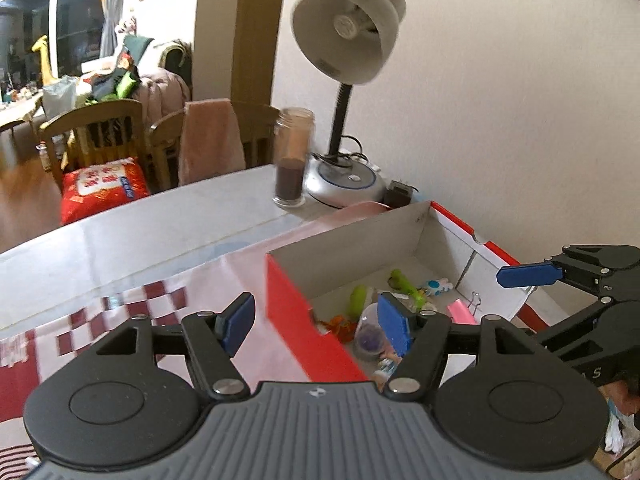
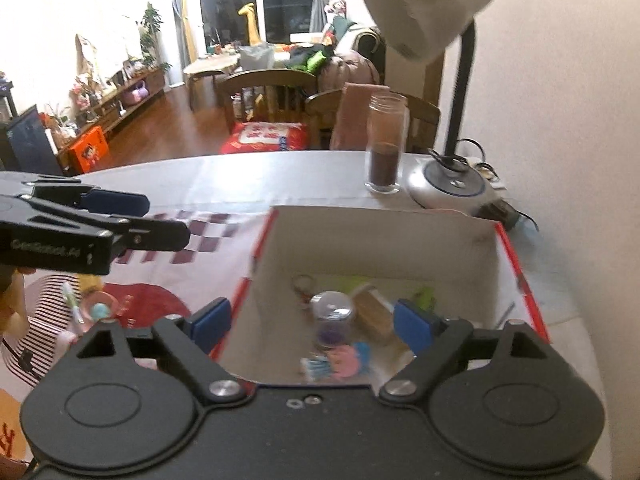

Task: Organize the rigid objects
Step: 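Withdraw both tools from the box back over the table items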

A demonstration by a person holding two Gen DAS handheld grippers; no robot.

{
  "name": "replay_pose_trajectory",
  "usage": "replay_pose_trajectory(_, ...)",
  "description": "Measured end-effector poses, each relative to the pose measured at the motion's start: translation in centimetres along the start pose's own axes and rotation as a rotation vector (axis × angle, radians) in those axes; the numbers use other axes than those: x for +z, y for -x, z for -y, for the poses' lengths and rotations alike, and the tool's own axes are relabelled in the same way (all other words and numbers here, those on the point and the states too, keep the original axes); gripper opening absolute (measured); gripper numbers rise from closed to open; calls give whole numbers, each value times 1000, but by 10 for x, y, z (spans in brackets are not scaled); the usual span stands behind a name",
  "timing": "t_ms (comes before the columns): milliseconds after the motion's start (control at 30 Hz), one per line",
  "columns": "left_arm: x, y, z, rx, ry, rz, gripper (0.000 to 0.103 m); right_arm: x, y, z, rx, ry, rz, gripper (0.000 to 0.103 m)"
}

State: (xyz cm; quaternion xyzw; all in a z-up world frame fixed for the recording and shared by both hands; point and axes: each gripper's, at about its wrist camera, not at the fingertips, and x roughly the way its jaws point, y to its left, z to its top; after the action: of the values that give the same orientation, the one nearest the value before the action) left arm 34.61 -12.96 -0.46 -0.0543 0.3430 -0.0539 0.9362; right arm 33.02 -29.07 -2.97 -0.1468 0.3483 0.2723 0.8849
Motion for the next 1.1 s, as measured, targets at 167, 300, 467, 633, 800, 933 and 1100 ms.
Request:
replay_pose_trajectory(167,-18,36,-22,18,-11,39,79,0,-4,-30,29,5,15,95)
replay_pose_trajectory(300,-32,59,-48,48,8,46,81,0,-6,-56,74,8,42,102)
replay_pose_trajectory(467,-52,79,-88,139,42,56,83,2,-14,-87,112,6,64,103)
replay_pose_trajectory(633,-74,94,-135,205,109,49,83,2,-28,-118,119,16,45,103)
replay_pose_trajectory(800,-98,105,-177,258,148,36,83,0,-42,-148,114,15,15,103)
replay_pose_trajectory(933,-118,105,-201,285,160,10,83,-2,-56,-171,110,36,-12,103)
replay_pose_trajectory(1100,-143,94,-224,303,180,-37,83,-6,-70,-201,120,117,-24,102)
